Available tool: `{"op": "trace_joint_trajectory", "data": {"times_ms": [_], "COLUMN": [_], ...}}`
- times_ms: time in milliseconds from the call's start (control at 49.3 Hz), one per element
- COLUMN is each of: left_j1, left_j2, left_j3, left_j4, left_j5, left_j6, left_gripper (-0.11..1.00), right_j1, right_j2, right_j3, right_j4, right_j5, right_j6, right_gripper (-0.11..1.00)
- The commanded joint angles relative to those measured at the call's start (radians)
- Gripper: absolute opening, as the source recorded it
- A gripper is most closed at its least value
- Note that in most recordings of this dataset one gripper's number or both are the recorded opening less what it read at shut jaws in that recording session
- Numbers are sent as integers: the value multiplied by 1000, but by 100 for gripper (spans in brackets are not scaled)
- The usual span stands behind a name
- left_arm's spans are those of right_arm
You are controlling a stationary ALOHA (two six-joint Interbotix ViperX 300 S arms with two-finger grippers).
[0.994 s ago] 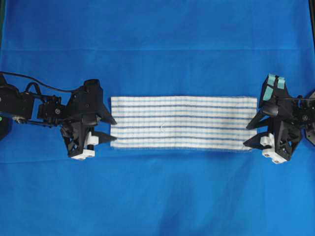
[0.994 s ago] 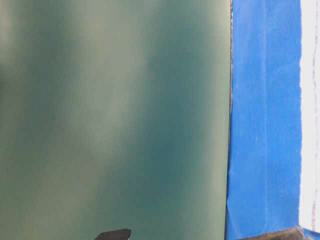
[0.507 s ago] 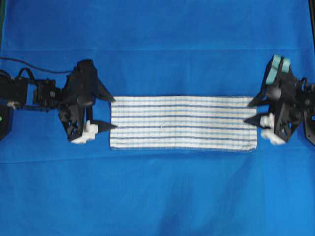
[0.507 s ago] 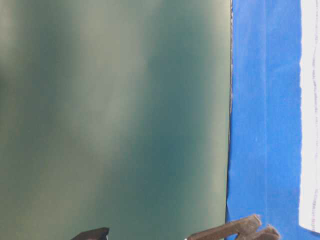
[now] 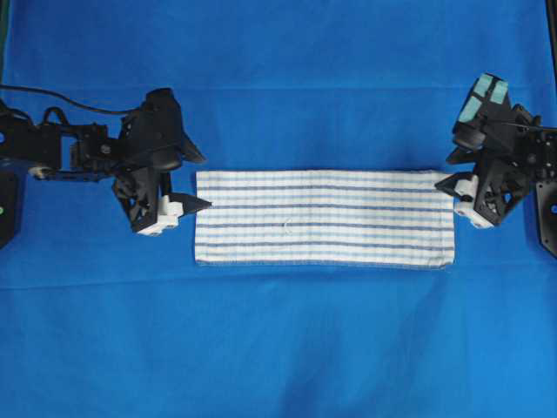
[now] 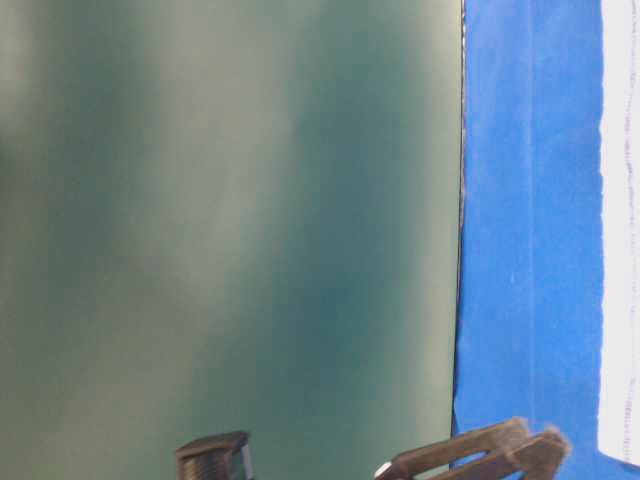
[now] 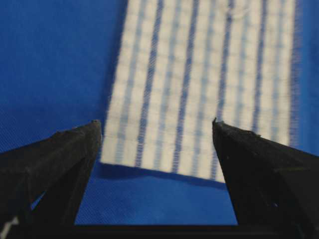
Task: Fold the blue towel.
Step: 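Lower both grippers onto the left and right ends of the folded strip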
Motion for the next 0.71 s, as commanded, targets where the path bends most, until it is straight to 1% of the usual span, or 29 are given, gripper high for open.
{"op": "trace_joint_trajectory", "data": {"times_ms": [0,81,243,466,608,649,690], "left_j1": [20,37,55,71,71,71,71], "left_j2": [37,86,163,201,199,199,199], "left_j3": [-25,-25,-26,-25,-23,-25,-28], "left_j4": [0,-2,0,-2,-2,0,0], "left_j5": [-18,-40,-91,-95,-81,-69,-54], "left_j6": [3,2,3,2,0,0,0], "left_gripper": [86,86,86,86,81,77,71], "right_j1": [-28,-52,-77,-97,-98,-97,-97], "right_j2": [38,84,175,249,252,252,250], "right_j3": [-3,5,8,9,9,9,9], "right_j4": [-9,-17,-25,-29,-29,-29,-29], "right_j5": [-32,-66,-120,-164,-163,-161,-160], "right_j6": [-2,-2,-2,-2,-3,-5,-8], "right_gripper": [62,62,62,62,61,60,57]}}
